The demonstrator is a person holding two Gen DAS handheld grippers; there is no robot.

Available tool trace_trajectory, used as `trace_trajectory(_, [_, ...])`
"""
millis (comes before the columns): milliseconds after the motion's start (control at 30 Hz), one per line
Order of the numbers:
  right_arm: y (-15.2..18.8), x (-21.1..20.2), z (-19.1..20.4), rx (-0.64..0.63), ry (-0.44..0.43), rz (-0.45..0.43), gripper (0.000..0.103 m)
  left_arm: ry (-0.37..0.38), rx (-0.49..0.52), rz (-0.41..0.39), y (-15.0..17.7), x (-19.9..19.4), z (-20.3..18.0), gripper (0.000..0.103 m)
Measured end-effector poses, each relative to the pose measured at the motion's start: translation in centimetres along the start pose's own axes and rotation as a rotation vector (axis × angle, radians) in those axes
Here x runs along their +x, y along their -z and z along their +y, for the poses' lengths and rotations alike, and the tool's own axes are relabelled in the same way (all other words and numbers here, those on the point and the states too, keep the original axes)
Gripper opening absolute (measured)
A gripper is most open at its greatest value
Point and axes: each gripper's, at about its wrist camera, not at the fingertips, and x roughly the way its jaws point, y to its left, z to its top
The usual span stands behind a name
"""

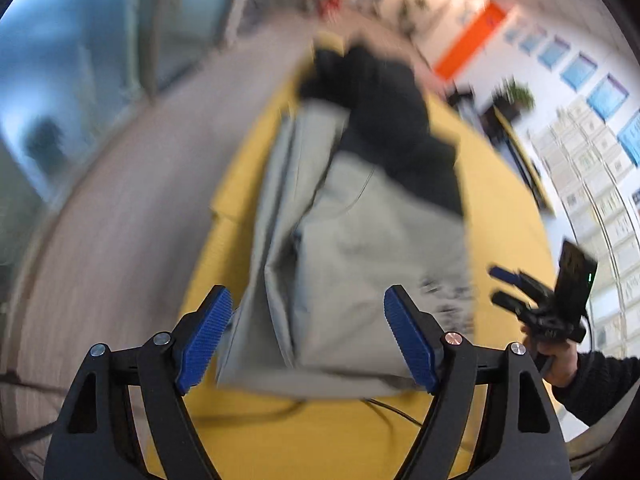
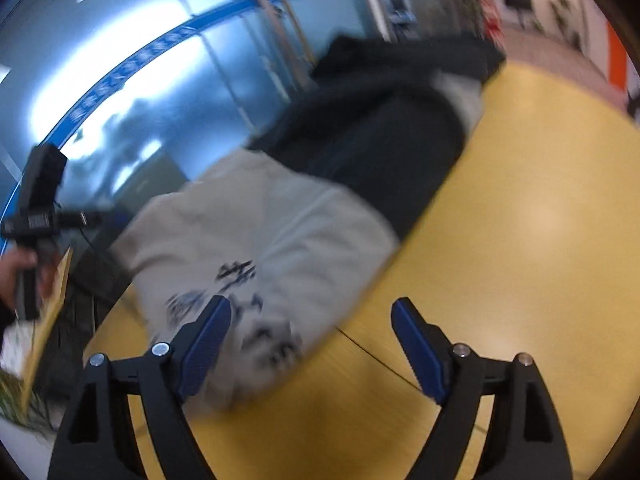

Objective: Fold clothes

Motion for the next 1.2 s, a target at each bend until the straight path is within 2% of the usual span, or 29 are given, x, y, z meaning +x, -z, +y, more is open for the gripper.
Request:
trace_trajectory(33, [0.1, -2.7, -0.2, -0.042, 0.001, -0.022, 0.088, -0.032, -0.006, -0.049, -0.1, -3.5, 0.5, 0.084])
trace_trajectory(133, [1.0, -12.1, -2.1, -0.162, 0.030, -0.100, 0.094, -0.120, -0.029, -0.191, -0.7, -14.0, 3.4, 0.097])
trace_trajectory(167, [1.2, -14.9, -2.7, -0.198, 0.041, -0.124, 0.095, -0.158, -0.034, -0.211, -0.5, -16.2, 3.2, 0.103])
trace_trajectory(267, [1.1, -22.4, -5.0, -0.253, 0.047, -0.174, 0.095, -0.263, -0.037, -0.229, 0.3, -20.9, 1.3, 0.103])
trace_trajectory(400, [-0.3, -29.5, -7.3, -0.298, 0.031, -0.252, 0.099, -0.281, -0.064, -0.257, 1.4, -20.5, -4.7, 0.103])
trace_trajectory(567, [0.0, -32.4, -6.9, -0.340, 0.006, -0.215, 0.103, -0.306, -0.116, -0.299, 3.1, -19.1, -12.3, 0.103])
trace_trajectory(633, [0.5, -31.8, -5.9, -0.338, -0.007, -0.186, 0.103, -0.342, -0.174, -0.314, 4.2, -16.9, -13.9, 0.103])
trace_trajectory(700, [1.3, -29.4, -4.6, -0.305, 0.005, -0.126, 0.103, -0.396, -0.238, -0.301, 5.3, -14.4, -14.7, 0.103])
trace_trajectory(800, [2.7, -23.8, -2.6, -0.264, 0.054, 0.000, 0.103, -0.507, -0.303, -0.258, 6.4, -11.0, -15.1, 0.103])
trace_trajectory(900, [3.9, -18.7, -0.1, -0.298, 0.112, 0.101, 0.103, -0.583, -0.319, -0.191, 6.7, -8.5, -14.6, 0.103])
trace_trajectory(1000, [4.2, -16.6, 2.3, -0.337, 0.143, 0.113, 0.103, -0.641, -0.312, -0.170, 6.7, -7.6, -13.7, 0.103])
trace_trajectory(1200, [3.1, -15.3, 5.1, -0.348, 0.162, 0.103, 0.103, -0.670, -0.296, -0.168, 6.7, -6.8, -12.9, 0.103])
